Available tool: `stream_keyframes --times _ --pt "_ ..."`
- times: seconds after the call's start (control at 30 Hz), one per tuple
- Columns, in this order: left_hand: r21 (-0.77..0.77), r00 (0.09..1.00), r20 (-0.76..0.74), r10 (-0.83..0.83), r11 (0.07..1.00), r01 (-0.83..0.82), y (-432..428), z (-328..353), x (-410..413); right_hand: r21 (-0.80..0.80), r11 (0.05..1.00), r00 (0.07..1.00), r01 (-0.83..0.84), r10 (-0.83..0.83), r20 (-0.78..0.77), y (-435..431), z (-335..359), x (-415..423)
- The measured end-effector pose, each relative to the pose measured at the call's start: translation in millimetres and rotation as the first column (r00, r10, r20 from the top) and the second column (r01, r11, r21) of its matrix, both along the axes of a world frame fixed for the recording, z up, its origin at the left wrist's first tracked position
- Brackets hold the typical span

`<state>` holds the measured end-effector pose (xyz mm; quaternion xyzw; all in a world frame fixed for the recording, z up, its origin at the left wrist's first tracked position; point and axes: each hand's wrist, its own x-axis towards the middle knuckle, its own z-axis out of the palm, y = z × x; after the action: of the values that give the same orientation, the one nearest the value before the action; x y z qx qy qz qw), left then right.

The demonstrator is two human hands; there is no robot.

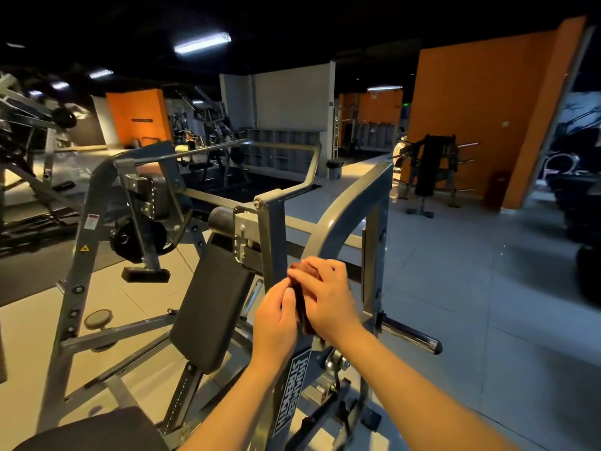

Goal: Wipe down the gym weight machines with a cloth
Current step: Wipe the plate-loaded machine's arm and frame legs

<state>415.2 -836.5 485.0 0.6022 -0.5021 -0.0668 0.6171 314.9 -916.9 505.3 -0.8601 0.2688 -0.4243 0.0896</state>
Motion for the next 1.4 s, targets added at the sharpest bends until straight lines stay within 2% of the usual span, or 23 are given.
stream_keyframes --times 0.1,0.2,0.3,0.37,0.47,0.6,0.67,0.73,0.8,0.93,1.07,1.13,1.3,1.4 --pt "0.063 0.999 0.04 -0.006 0.998 0.003 6 -16 9 -0.024 0.999 0.999 -0.032 0.032 0.028 -5 12 -6" --pt "0.118 0.996 0.083 -0.016 0.993 0.006 9 -29 14 0.127 0.992 0.971 0.02 -0.049 0.235 -14 31 -3" --pt "0.111 0.997 0.077 -0.002 0.994 -0.007 11 -31 9 0.22 0.975 0.948 -0.038 -0.035 0.317 -9 20 1" --pt "0.106 0.999 0.049 -0.02 0.994 0.015 15 -31 5 0.21 0.975 0.952 -0.067 -0.001 0.306 5 -4 -1" --pt "0.111 0.999 0.037 -0.027 0.994 0.023 20 -38 2 0.28 0.953 0.957 -0.112 0.027 0.289 30 -39 -6" --pt "0.199 0.999 0.031 -0.021 0.98 0.014 30 -63 7 0.387 0.91 0.982 -0.149 0.091 0.165 34 -44 -23" --pt "0.245 0.999 0.026 -0.033 0.969 0.026 38 -67 7 0.438 0.894 0.981 -0.091 0.004 0.196 18 -33 -33" --pt "0.271 0.999 0.023 -0.033 0.962 0.026 43 -69 3 0.555 0.832 0.926 -0.011 -0.201 0.32 4 -26 -37" --pt "0.285 0.999 0.034 -0.023 0.958 0.012 46 -73 -3 0.63 0.777 0.888 -0.021 -0.275 0.369 4 -30 -27" --pt "0.292 1.0 0.023 -0.008 0.956 0.001 46 -84 -10 0.657 0.749 0.895 -0.087 -0.23 0.381 34 -54 -10" --pt "0.284 1.0 0.007 0.014 0.959 -0.016 45 -89 -16 0.664 0.74 0.95 -0.111 -0.118 0.29 51 -72 -22" --pt "0.29 1.0 0.018 0.022 0.957 -0.027 46 -91 -17 0.659 0.741 0.952 -0.133 -0.09 0.293 45 -69 -25" --pt "0.292 0.998 0.016 0.066 0.954 -0.068 44 -83 -14 0.618 0.774 0.86 -0.141 -0.213 0.463 13 -28 -8" --pt "0.281 0.997 0.022 0.073 0.957 -0.076 43 -82 -17 0.601 0.79 0.869 -0.118 -0.211 0.447 23 -33 -5"
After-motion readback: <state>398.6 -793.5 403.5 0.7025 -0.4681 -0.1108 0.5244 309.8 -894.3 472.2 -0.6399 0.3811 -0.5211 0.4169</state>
